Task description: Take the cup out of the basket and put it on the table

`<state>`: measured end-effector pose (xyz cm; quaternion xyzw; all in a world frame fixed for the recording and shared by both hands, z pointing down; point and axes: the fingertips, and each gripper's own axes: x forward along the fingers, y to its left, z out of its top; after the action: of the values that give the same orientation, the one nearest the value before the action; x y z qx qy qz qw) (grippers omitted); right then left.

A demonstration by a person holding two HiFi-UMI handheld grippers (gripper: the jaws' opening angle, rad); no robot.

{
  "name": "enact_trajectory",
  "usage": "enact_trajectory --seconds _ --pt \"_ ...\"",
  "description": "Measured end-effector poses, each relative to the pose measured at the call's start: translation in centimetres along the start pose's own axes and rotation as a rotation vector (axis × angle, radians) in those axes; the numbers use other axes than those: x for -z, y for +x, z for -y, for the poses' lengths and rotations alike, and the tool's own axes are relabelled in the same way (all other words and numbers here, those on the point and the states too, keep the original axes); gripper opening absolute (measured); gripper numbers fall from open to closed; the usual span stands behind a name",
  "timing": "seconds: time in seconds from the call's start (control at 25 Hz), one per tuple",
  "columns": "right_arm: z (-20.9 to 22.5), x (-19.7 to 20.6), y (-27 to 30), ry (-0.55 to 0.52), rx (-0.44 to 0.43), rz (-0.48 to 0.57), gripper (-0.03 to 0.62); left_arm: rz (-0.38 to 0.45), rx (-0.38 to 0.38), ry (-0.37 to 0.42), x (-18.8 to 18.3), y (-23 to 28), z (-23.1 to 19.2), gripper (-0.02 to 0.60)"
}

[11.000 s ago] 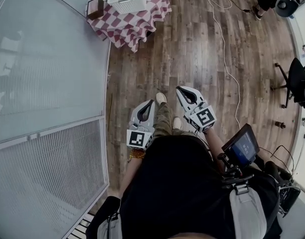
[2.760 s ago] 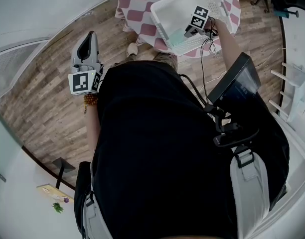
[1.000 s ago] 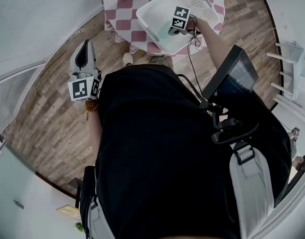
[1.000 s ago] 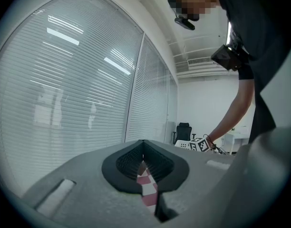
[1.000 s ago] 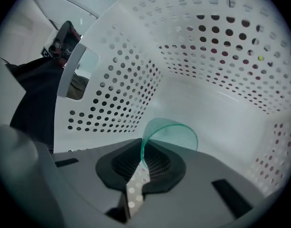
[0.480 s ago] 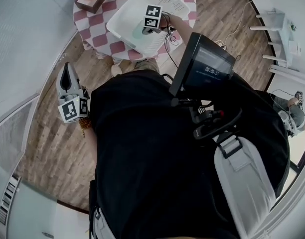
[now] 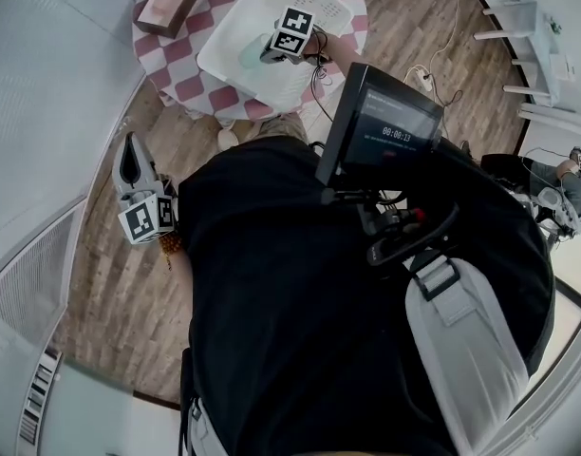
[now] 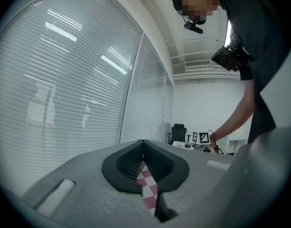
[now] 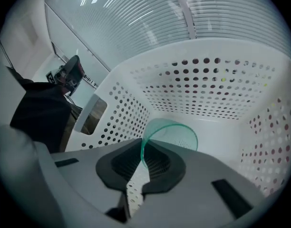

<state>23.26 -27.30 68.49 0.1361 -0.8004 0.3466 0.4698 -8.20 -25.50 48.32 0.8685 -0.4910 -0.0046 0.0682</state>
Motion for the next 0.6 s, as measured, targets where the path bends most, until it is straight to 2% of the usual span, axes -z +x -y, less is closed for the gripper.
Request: enact_trajectory --seconds 0.4,0.6 --pt "0.0 -2.1 -2.1 0.035 0.111 0.225 0.023 -0.018 0.045 0.015 0.3 1.1 0.7 0.006" --pt "-0.1 -2.7 -3.0 0.095 0.124 0.327 0.023 -0.024 0.062 0.017 0.6 1.5 1.0 0.006"
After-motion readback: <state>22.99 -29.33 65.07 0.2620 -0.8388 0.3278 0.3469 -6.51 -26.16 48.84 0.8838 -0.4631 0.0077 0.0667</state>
